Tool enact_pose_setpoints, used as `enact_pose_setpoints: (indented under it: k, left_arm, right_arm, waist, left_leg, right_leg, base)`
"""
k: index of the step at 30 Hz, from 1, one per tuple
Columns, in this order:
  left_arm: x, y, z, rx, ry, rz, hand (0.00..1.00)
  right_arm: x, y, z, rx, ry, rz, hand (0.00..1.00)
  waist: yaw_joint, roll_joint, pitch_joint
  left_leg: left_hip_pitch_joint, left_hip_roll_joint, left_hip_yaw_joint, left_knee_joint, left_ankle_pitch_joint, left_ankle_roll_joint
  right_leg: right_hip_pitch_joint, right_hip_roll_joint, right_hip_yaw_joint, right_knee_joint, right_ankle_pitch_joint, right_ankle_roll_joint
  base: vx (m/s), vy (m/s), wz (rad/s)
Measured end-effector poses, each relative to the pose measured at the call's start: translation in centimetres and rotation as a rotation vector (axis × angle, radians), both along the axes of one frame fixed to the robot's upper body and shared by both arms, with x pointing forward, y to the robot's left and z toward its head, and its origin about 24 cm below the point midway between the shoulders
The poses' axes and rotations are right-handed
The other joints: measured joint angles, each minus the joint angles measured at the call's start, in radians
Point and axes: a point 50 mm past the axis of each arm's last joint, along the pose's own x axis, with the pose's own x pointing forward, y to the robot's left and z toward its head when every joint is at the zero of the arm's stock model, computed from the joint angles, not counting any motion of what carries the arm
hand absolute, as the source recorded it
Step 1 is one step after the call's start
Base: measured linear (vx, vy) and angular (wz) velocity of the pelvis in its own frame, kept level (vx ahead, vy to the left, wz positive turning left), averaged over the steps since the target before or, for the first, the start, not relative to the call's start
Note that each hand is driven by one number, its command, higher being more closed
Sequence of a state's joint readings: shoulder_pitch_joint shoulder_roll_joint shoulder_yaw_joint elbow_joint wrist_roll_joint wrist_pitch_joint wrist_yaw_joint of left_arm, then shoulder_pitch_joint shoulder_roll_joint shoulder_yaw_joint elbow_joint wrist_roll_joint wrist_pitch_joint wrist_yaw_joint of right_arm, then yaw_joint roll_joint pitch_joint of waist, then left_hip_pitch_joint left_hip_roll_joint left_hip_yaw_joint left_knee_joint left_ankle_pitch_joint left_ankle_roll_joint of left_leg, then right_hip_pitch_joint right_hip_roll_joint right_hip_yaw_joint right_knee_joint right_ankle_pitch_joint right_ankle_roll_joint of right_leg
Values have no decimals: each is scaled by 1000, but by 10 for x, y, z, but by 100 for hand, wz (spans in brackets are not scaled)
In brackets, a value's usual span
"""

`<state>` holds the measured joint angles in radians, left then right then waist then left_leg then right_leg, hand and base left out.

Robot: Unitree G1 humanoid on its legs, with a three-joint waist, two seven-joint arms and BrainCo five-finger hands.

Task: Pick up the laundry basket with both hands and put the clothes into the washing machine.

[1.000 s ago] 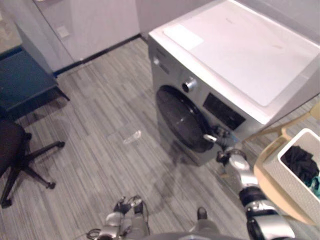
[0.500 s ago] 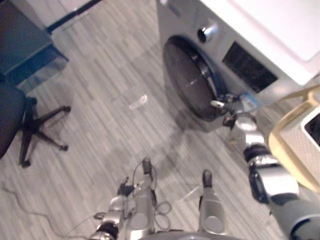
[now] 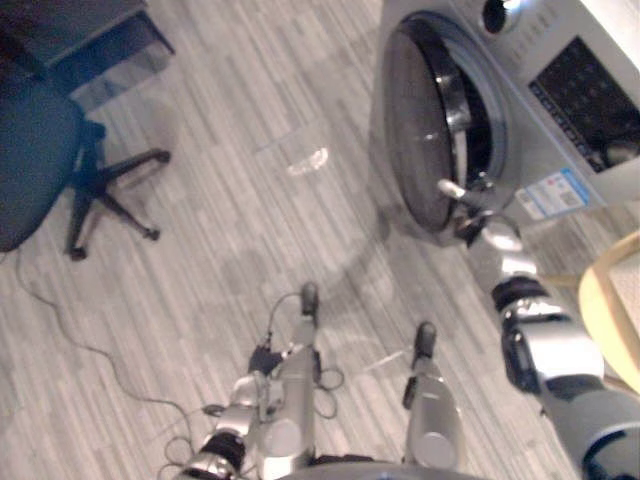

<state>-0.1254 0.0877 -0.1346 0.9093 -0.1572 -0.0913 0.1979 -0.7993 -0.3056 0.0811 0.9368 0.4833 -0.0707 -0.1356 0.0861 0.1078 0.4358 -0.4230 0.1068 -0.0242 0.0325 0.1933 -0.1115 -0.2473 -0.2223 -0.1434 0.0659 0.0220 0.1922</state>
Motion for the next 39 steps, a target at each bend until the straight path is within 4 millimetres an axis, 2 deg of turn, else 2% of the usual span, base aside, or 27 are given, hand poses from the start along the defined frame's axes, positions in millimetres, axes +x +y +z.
enact_pose_setpoints:
  k: [3, 5, 6, 8, 9, 10, 15, 16, 17, 18, 22, 25, 26, 27, 29, 31, 32, 33, 34, 35, 36, 38, 39]
  left_arm:
    - [-4, 6, -3, 3, 18, 38, 0]
    - [-4, 6, -3, 0, 23, 44, 0]
    - [-4, 5, -3, -1, 27, 43, 0]
    - [-7, 7, -5, -1, 44, 56, 0]
    - [-7, 8, -5, 4, 46, 55, 0]
    - [-7, 11, -5, 13, 48, 54, 0]
    - [-7, 22, -4, 58, 53, 52, 0]
    - [-7, 23, -5, 74, 62, 39, 0]
    - [-8, 23, -6, 77, 72, 35, 0]
    - [-7, 23, -6, 86, 80, 25, 0]
    - [8, 26, 0, 122, 66, -2, 0]
    - [45, 35, 25, 162, -30, -11, 0]
    - [60, 43, 38, 193, -65, -9, 0]
    - [68, 50, 45, 214, -86, -4, 0]
    - [94, 77, 78, 288, -177, 26, 0]
    - [106, 94, 97, 306, -216, 72, 0]
    - [120, 112, 122, 329, -270, 114, 0]
    - [125, 119, 133, 342, -297, 129, 0]
    - [136, 130, 159, 366, -359, 153, 0]
    - [142, 133, 171, 379, -390, 160, 0]
    - [153, 135, 196, 391, -457, 168, 0]
    - [167, 134, 230, 403, -555, 178, 0]
    - [175, 131, 258, 411, -640, 178, 0]
  right_arm:
    - [-12, 29, -14, 19, -9, 110, 0]
    - [-24, 64, -25, 44, -8, 266, 0]
    - [-29, 73, -28, 63, -11, 302, 0]
    - [-47, 98, -39, 181, -15, 394, 0]
    - [-51, 101, -41, 206, -18, 406, 0]
    - [-58, 104, -46, 235, -15, 417, 0]
    - [-91, 89, -65, 280, -21, 385, 0]
    - [-100, 82, -75, 261, 4, 370, 0]
    - [-105, 78, -81, 259, 22, 354, 0]
    - [-117, 68, -96, 259, 73, 312, 0]
    - [-148, 46, -128, 268, 188, 211, 0]
    - [-171, 33, -146, 288, 260, 142, 0]
    - [-179, 33, -152, 302, 286, 125, 0]
    - [-184, 34, -156, 310, 303, 121, 0]
    - [-204, 37, -171, 350, 369, 103, 0]
    - [-216, 40, -181, 381, 415, 80, 0]
    - [-225, 43, -186, 407, 445, 71, 0]
    - [-228, 45, -188, 417, 452, 70, 0]
    - [-235, 48, -191, 436, 465, 69, 0]
    - [-239, 50, -192, 445, 475, 63, 0]
    - [-247, 51, -194, 457, 486, 53, 0]
    - [-254, 50, -192, 469, 481, 42, 0]
    - [-254, 50, -187, 482, 455, 37, 0]
  waist:
    - [-2, -9, -4]
    - [2, -14, -9]
    - [4, -16, -11]
    - [2, -39, -46]
    - [1, -48, -52]
    - [-4, -68, -67]
    - [-29, -153, -126]
    - [-45, -157, -137]
    - [-48, -157, -143]
    - [-53, -159, -153]
    - [-76, -161, -161]
    - [-103, -167, -163]
    - [-118, -177, -164]
    - [-126, -186, -167]
    - [-147, -218, -165]
    - [-169, -236, -169]
    - [-184, -256, -169]
    - [-185, -266, -170]
    - [-189, -285, -165]
    - [-191, -291, -165]
    - [-194, -296, -168]
    - [-196, -298, -168]
    - [-201, -299, -168]
  left_leg:
    - [8, 4, -4, -37, 8, 4]
    - [38, 14, 0, -80, 44, 4]
    - [47, 15, 1, -91, 53, 7]
    - [57, 13, 0, -104, 61, 6]
    - [64, 12, 0, -105, 61, 6]
    - [79, 13, 1, -109, 61, 6]
    - [122, 6, 34, -124, 58, 4]
    - [125, 8, 37, -124, 57, 4]
    - [125, 9, 39, -124, 53, 0]
    - [130, 12, 55, -125, 46, 2]
    - [122, 21, 112, -126, 40, 10]
    - [84, 27, 147, -125, 39, 12]
    - [72, 32, 164, -126, 39, 12]
    - [67, 32, 173, -127, 38, 12]
    - [59, 36, 215, -127, 39, 12]
    - [50, 38, 236, -126, 39, 12]
    - [38, 50, 267, -126, 39, 12]
    - [33, 55, 279, -126, 39, 12]
    - [28, 66, 298, -126, 40, 12]
    - [24, 72, 303, -126, 40, 11]
    - [12, 90, 320, -124, 45, 5]
    - [-15, 122, 337, -98, 51, -4]
    - [-41, 155, 343, -58, 39, -18]
  right_leg:
    - [1, 4, -20, 1, 6, -9]
    - [7, 12, -20, 1, 7, -4]
    - [12, 12, -21, 2, 5, -3]
    - [21, 10, -34, 4, 0, 5]
    - [28, 8, -37, 4, -2, 7]
    - [43, 4, -40, 5, -5, 11]
    - [52, -4, -15, 20, -22, 9]
    - [52, -2, -13, 23, -28, 9]
    - [50, -2, -11, 26, -33, 8]
    - [35, -1, 9, 35, -36, 10]
    - [-6, 3, 56, 35, -36, 8]
    - [-56, 13, 99, 20, -32, 7]
    - [-73, 16, 114, 9, -27, -1]
    - [-83, 17, 124, 0, -15, -14]
    - [-109, 19, 161, -22, 10, -23]
    - [-129, 23, 186, -33, 29, -37]
    - [-157, 35, 213, -36, 41, -47]
    - [-170, 40, 224, -38, 52, -52]
    - [-182, 50, 239, -52, 79, -55]
    - [-186, 54, 241, -60, 88, -49]
    - [-199, 70, 247, -66, 108, -56]
    - [-216, 93, 246, -73, 124, -53]
    - [-223, 115, 244, -84, 142, -48]
  base:
    - [66, -35, 18]
    - [88, -75, -6]
    - [128, -86, 3]
    - [144, -60, 11]
    - [119, -34, 12]
    - [90, -27, 8]
    - [-6, -5, -12]
    - [-117, 3, -12]
    - [-141, 2, -18]
    - [-131, -7, -28]
    - [-126, -12, -33]
    - [-85, -23, -34]
    - [-64, -33, -35]
    - [-48, -57, -48]
    - [-18, -67, -52]
    - [11, -76, -43]
    - [15, -88, -48]
    - [24, -116, -60]
    - [19, -80, -40]
    - [25, -112, -40]
    - [22, -93, -25]
    - [23, -138, -28]
    - [21, -158, -27]
